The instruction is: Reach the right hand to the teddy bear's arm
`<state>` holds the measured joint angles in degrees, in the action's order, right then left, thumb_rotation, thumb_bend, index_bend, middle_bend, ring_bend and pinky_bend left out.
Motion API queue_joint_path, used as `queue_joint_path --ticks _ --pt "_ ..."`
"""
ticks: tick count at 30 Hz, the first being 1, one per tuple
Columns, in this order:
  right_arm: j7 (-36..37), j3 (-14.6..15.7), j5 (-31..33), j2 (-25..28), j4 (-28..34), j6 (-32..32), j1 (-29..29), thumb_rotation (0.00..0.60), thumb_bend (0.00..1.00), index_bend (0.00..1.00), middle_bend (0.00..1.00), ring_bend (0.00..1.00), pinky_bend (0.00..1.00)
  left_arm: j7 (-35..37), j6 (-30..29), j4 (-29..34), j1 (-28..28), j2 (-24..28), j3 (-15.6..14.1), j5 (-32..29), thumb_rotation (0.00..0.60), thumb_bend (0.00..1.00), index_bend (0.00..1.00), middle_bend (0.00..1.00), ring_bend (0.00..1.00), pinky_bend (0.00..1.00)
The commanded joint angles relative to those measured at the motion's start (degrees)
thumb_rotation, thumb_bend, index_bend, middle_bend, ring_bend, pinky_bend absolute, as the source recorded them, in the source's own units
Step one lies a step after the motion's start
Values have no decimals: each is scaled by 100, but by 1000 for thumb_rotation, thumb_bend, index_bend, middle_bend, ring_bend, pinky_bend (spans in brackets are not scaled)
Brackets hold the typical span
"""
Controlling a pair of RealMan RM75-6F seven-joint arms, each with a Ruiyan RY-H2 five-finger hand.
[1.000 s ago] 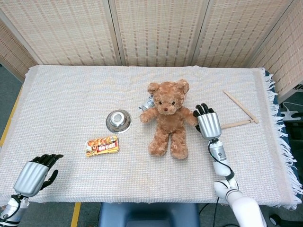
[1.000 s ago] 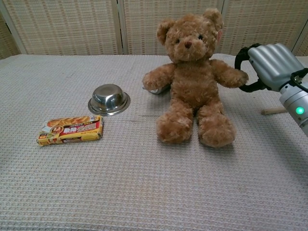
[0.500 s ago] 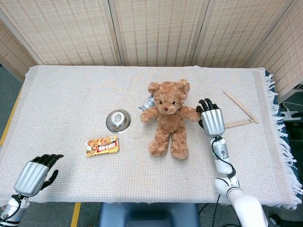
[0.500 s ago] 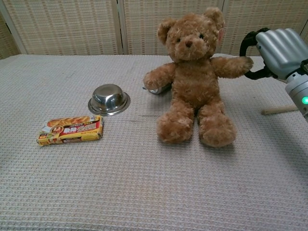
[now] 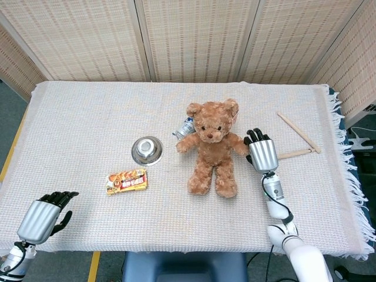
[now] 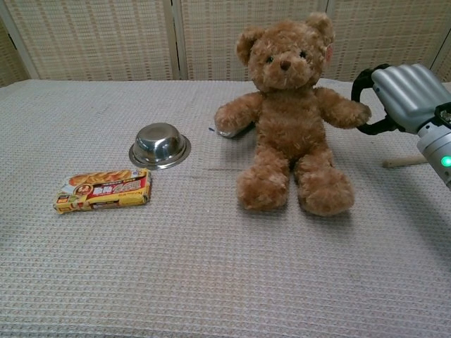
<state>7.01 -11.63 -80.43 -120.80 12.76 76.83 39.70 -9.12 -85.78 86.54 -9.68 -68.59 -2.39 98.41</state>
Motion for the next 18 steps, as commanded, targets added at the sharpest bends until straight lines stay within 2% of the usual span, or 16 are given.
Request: queue_joint_path --ticks 1,9,18 --pt "25 -24 15 9 -6 49 18 600 262 604 336 258 569 0 -4 2 1 2 0 2 600 437 262 344 351 538" --pt "103 -185 122 123 111 296 101 600 262 603 336 258 569 -14 7 9 -3 1 -3 4 600 437 263 344 351 538" --pt "42 -25 48 57 77 -53 -1 600 260 561 336 258 569 -5 33 0 -4 1 3 -36 600 437 262 344 351 538"
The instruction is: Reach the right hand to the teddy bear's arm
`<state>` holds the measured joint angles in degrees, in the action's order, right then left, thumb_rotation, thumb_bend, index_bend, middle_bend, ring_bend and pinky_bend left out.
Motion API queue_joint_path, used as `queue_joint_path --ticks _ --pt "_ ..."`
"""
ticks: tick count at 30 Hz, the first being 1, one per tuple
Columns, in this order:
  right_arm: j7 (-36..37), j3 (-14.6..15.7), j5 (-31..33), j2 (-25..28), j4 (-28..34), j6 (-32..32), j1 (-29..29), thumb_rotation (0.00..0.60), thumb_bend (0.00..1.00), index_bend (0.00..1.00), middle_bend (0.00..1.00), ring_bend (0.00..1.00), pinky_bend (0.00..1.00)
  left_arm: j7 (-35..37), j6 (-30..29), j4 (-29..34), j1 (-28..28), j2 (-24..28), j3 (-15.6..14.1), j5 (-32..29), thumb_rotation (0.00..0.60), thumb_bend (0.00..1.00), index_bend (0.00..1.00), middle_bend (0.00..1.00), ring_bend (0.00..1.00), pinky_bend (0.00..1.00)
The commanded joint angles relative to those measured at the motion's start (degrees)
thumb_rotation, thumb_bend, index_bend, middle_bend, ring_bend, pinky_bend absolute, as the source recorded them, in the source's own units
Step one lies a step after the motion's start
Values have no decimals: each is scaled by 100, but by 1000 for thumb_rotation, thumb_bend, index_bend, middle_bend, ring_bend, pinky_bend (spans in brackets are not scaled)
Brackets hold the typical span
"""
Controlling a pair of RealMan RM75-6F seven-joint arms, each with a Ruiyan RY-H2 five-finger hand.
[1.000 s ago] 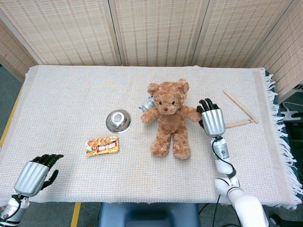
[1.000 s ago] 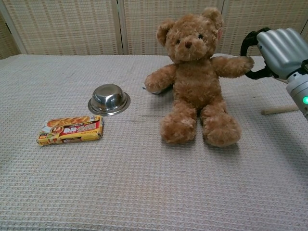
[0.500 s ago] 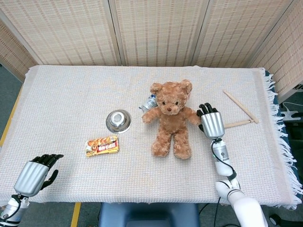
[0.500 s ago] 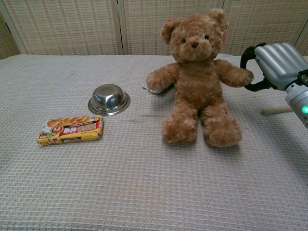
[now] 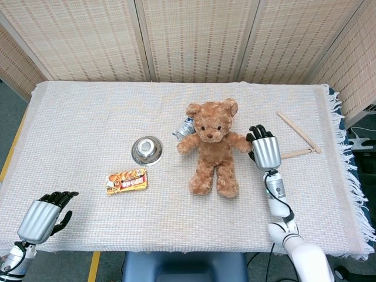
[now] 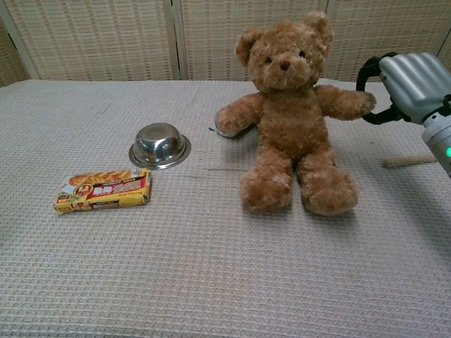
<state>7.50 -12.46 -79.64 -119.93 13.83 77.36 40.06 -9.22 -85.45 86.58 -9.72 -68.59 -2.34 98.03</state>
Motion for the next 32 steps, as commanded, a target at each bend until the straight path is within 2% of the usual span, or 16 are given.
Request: queue_joint_path --ticks 1,5,7,9,11,13,16,17,19,22,27,32 --pt "13 79 -41 -34 -30 -165 -51 600 259 530 335 257 569 10 5 -8 -2 4 -3 1 600 437 262 344 351 538" --pt "162 142 -81 34 53 -270 -108 600 253 359 319 210 562 36 6 -15 0 11 1 -18 600 437 262 344 351 538" --pt "165 151 -72 106 168 -315 -174 600 216 254 260 142 519 44 3 -17 2 13 3 -23 600 437 262 344 352 538" --pt "88 172 -58 267 446 -328 -320 600 136 98 142 44 403 51 -1 -17 4 16 6 -28 600 437 262 344 353 538" --pt "-53 211 -37 563 1019 -279 -568 600 96 18 62 3 304 57 -10 -14 10 18 7 -34 600 437 263 344 353 538" --pt "-366 267 16 1004 1875 -247 -877 600 74 0 14 0 236 53 -9 -11 15 18 8 -44 600 437 262 344 353 538" --pt "-1238 464 128 2205 4135 -90 -1504 600 68 0 0 0 215 34 -7 2 21 19 5 -50 600 437 262 344 353 538" --pt "-1627 550 198 2726 5081 20 -1747 600 68 0 0 0 214 19 -4 7 23 18 1 -48 600 437 262 344 353 538" --pt "-2131 686 321 3442 6374 264 -2124 600 68 0 0 0 213 -12 0 14 23 13 -1 -42 600 436 262 344 353 538" --pt "-2572 916 403 4029 7358 549 -2530 600 67 0 0 0 213 -67 29 25 15 1 -9 -37 600 437 263 344 353 538" --pt "-3024 1223 360 4281 7719 801 -2907 600 68 0 0 0 214 -147 62 47 10 -9 -15 -40 600 436 263 344 353 538" --pt "-3030 1266 289 4254 7661 942 -3103 600 67 0 0 0 218 -156 67 57 19 -7 -4 -78 600 437 262 344 353 538"
